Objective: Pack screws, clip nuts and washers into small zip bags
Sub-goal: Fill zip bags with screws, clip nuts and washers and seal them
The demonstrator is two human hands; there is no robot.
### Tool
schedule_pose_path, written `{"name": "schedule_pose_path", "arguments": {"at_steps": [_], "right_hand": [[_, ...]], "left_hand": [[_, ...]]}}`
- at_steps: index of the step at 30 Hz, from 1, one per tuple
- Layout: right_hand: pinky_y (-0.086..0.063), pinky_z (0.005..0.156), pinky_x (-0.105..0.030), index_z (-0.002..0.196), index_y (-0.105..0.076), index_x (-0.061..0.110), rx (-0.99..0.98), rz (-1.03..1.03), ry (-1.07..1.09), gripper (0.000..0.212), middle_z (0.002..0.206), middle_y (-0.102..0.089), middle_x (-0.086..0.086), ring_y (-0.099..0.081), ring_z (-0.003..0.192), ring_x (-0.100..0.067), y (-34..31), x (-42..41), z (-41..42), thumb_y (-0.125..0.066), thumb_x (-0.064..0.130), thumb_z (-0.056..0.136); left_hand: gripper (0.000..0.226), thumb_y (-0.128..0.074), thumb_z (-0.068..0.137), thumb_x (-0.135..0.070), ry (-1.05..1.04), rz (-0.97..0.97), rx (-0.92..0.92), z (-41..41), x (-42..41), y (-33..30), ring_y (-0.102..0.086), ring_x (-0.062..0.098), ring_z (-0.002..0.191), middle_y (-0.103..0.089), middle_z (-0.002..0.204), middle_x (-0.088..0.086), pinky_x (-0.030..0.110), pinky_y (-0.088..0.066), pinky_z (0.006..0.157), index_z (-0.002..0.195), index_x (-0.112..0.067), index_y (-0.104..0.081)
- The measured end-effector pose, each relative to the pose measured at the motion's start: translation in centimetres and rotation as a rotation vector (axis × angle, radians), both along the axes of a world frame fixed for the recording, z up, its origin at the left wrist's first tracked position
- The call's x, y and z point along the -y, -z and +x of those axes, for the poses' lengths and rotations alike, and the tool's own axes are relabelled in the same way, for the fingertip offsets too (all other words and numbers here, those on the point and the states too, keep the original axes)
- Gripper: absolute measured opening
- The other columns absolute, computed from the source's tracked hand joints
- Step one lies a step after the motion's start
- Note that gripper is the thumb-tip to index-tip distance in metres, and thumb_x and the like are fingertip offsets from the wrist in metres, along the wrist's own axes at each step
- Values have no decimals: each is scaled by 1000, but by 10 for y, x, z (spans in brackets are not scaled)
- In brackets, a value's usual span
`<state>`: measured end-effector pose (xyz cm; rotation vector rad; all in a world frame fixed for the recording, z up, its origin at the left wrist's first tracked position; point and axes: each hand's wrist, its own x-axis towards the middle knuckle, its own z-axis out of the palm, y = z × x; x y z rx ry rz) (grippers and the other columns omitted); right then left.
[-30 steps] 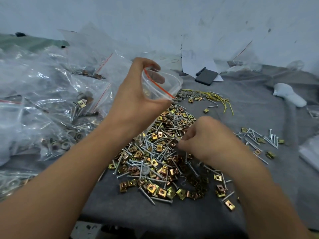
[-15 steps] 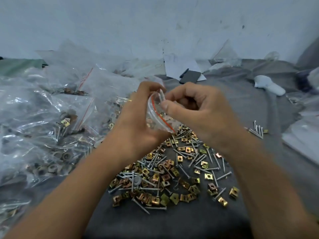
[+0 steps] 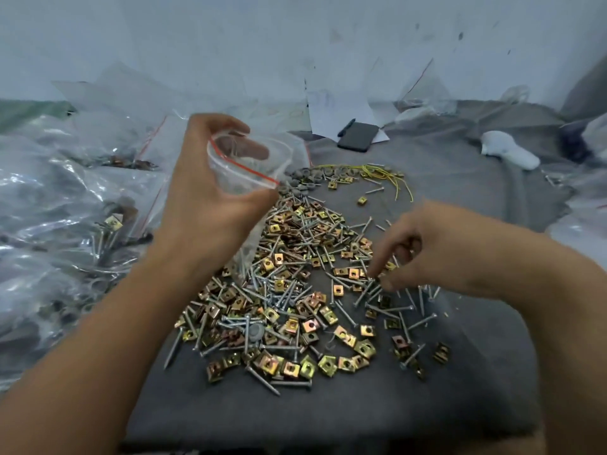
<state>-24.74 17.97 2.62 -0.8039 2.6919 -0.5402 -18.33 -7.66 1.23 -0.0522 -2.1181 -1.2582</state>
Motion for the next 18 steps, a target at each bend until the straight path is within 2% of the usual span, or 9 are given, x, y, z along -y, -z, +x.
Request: {"name": "schedule_pose_path", "arguments": {"at_steps": [3, 5, 8, 12, 15, 18], "right_hand": [[-58, 73, -37, 82, -75, 59, -9, 89, -33, 28, 84, -69, 2, -65, 75, -11, 7, 10, 1, -93, 39, 72], [-58, 79, -42, 84, -76, 58, -20, 84, -61, 27, 90, -68, 3, -65, 84, -13, 12, 16, 0, -93, 39, 73], [-55, 77, -37, 81, -77, 52, -39, 82, -47, 19, 90, -65, 11, -62, 86, -8, 16, 16, -3, -92, 45, 72], [-49, 69, -32, 71, -74, 40, -40, 102, 12, 19, 87, -65, 13, -60, 83, -7, 21, 16, -6, -91, 48, 72], [-55, 74, -35, 74, -74, 36, -41, 70, -20, 16, 87, -69, 8, -64, 81, -9, 21, 16, -7, -88, 41, 79], [-49, 64, -29, 78, -74, 33, -52, -40, -29, 14, 83, -67, 7, -58, 70, -6, 20, 14, -6, -87, 37, 81]], "left_hand": [[57, -81, 87, -1, -37, -4, -23, 2, 1, -3, -69, 9, 106, -73, 116, 4, 17, -53, 87, 134, -6, -49], [55, -79, 88, -1, -54, 23, -26, 4, 0, -4, -69, 14, 108, -72, 117, 5, 28, -56, 94, 135, -6, -49], [55, -78, 89, -1, -59, 40, -1, 6, -3, -6, -69, 16, 111, -72, 119, 5, 38, -55, 100, 135, -6, -49], [55, -77, 90, -1, -46, 55, 26, 8, -5, -7, -68, 17, 112, -71, 120, 7, 37, -54, 102, 136, -4, -48], [55, -76, 90, 0, -41, 63, 33, 7, -5, -7, -68, 18, 113, -70, 121, 7, 37, -54, 103, 136, -5, -47], [55, -76, 90, 1, -35, 74, 34, 6, -4, -7, -68, 19, 113, -70, 121, 8, 35, -55, 101, 136, -4, -48]]}}
